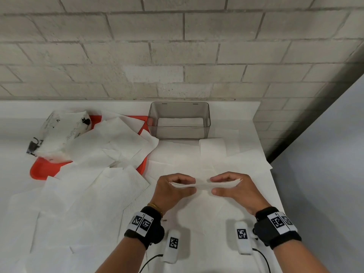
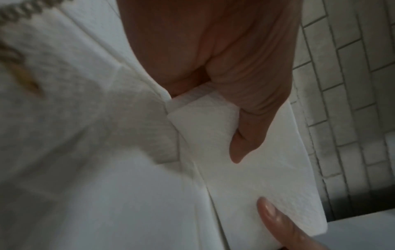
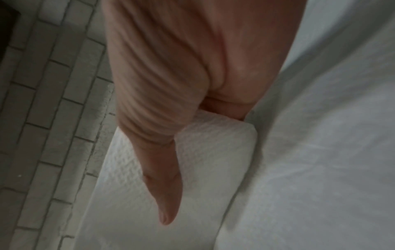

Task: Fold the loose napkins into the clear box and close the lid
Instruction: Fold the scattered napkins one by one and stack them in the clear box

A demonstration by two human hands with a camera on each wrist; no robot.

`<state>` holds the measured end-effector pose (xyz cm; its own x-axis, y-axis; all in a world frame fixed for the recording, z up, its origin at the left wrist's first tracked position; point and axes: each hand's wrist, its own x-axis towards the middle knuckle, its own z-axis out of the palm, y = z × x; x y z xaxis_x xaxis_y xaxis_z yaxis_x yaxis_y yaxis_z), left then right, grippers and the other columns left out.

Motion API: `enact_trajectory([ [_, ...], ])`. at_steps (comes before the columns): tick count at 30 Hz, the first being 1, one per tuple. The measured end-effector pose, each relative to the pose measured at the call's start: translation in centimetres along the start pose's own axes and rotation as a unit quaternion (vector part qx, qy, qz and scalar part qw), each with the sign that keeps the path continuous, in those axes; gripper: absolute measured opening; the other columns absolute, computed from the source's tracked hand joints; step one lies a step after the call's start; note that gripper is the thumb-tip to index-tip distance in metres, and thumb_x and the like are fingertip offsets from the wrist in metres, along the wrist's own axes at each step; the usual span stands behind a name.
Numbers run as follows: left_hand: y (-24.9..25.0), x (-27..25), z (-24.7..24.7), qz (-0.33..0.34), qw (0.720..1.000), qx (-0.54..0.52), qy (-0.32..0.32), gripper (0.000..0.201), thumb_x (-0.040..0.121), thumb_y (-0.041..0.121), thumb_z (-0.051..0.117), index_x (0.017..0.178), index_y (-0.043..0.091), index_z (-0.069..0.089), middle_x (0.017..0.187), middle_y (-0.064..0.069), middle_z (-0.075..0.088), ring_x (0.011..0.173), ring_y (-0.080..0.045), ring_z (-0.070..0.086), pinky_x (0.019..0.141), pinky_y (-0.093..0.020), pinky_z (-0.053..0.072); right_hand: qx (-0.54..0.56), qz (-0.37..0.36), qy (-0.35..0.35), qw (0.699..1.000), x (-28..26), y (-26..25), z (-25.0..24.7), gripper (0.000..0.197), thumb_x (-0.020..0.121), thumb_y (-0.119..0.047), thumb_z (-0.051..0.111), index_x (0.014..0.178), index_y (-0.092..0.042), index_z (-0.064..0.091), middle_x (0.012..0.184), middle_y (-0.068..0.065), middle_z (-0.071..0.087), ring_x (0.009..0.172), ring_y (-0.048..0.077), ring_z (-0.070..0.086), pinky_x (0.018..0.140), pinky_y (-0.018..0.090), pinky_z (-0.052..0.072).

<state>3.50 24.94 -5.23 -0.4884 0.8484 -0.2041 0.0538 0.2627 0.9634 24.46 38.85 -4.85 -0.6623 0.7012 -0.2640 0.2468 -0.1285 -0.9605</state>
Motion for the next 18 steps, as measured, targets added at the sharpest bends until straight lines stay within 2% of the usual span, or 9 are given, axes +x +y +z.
enact_trajectory([
  [2,0.5,0.0,0.2,-0.005,1.0,-0.015,0.018,0.018,0.072,0.002,0.09,0.084,0.012,0.082,0.088,0.0,0.081,0.081,-0.015,0.075,0.075,-0.027,0.061,0.007,0.001,0.004,1.0,0.2,-0.1,0.1,0.03,0.068,-0.013,0.095,0.095,-0.018,0.082,0.1,0.005,0.08,0.097,0.022,0.076,0.087,0.033,0.059],
  [4,0.9,0.1,0.0,-0.01,0.998,-0.039,0.044,0.016,0.072,0.001,0.09,0.082,0.01,0.081,0.087,-0.001,0.08,0.08,-0.015,0.074,0.074,-0.028,0.061,0.007,-0.008,0.015,1.0,0.3,-0.2,-0.1,0.025,0.069,-0.015,0.095,0.091,-0.017,0.083,0.096,0.006,0.08,0.091,0.02,0.076,0.082,0.029,0.058],
  [7,0.6,0.3,-0.9,-0.024,0.995,-0.058,0.071,0.022,0.07,0.003,0.092,0.086,0.014,0.081,0.091,0.004,0.08,0.083,-0.006,0.073,0.072,-0.018,0.058,0.023,-0.013,0.031,0.999,0.3,0.3,-0.7,0.024,0.071,-0.013,0.093,0.093,-0.016,0.083,0.096,0.004,0.081,0.086,0.018,0.076,0.078,0.021,0.056],
  [9,0.2,0.3,-0.9,-0.035,0.996,-0.046,0.064,0.028,0.068,0.002,0.092,0.089,0.018,0.081,0.092,0.008,0.079,0.081,-0.005,0.072,0.069,-0.017,0.057,0.024,0.0,0.02,1.0,0.2,0.6,-0.8,0.025,0.073,-0.012,0.091,0.097,-0.014,0.083,0.097,0.006,0.081,0.088,0.025,0.077,0.075,0.022,0.058],
  [10,0.1,0.3,-0.6,-0.038,0.997,-0.041,0.059,0.029,0.069,-0.001,0.09,0.087,0.019,0.08,0.09,0.007,0.079,0.078,-0.008,0.072,0.068,-0.019,0.057,0.016,0.007,0.013,1.0,0.2,0.7,-0.7,0.024,0.075,-0.012,0.091,0.098,-0.014,0.083,0.098,0.007,0.081,0.09,0.028,0.077,0.076,0.025,0.059],
  [12,0.1,0.4,0.2,-0.039,0.997,-0.041,0.06,0.026,0.072,-0.006,0.083,0.083,0.018,0.079,0.085,0.005,0.078,0.075,-0.01,0.07,0.067,-0.023,0.058,0.007,0.013,0.009,1.0,0.4,0.7,-0.4,0.022,0.077,-0.016,0.09,0.097,-0.016,0.082,0.099,0.006,0.081,0.092,0.026,0.077,0.08,0.029,0.059],
  [15,0.6,0.7,0.3,-0.032,0.996,-0.044,0.075,0.023,0.077,-0.001,0.083,0.081,0.021,0.08,0.087,0.006,0.079,0.079,-0.009,0.072,0.073,-0.027,0.061,0.01,-0.006,0.025,1.0,0.7,0.3,-0.3,0.02,0.08,-0.016,0.088,0.099,-0.013,0.081,0.102,0.006,0.081,0.092,0.022,0.077,0.084,0.031,0.057],
  [18,1.2,1.0,-1.6,-0.01,0.997,-0.056,0.054,0.019,0.08,0.002,0.084,0.086,0.02,0.082,0.091,0.003,0.081,0.086,-0.014,0.075,0.077,-0.028,0.062,0.029,-0.018,0.036,0.999,0.9,-0.1,-1.2,0.022,0.081,-0.009,0.085,0.103,-0.006,0.08,0.105,0.01,0.08,0.105,0.033,0.074,0.09,0.03,0.06],
])
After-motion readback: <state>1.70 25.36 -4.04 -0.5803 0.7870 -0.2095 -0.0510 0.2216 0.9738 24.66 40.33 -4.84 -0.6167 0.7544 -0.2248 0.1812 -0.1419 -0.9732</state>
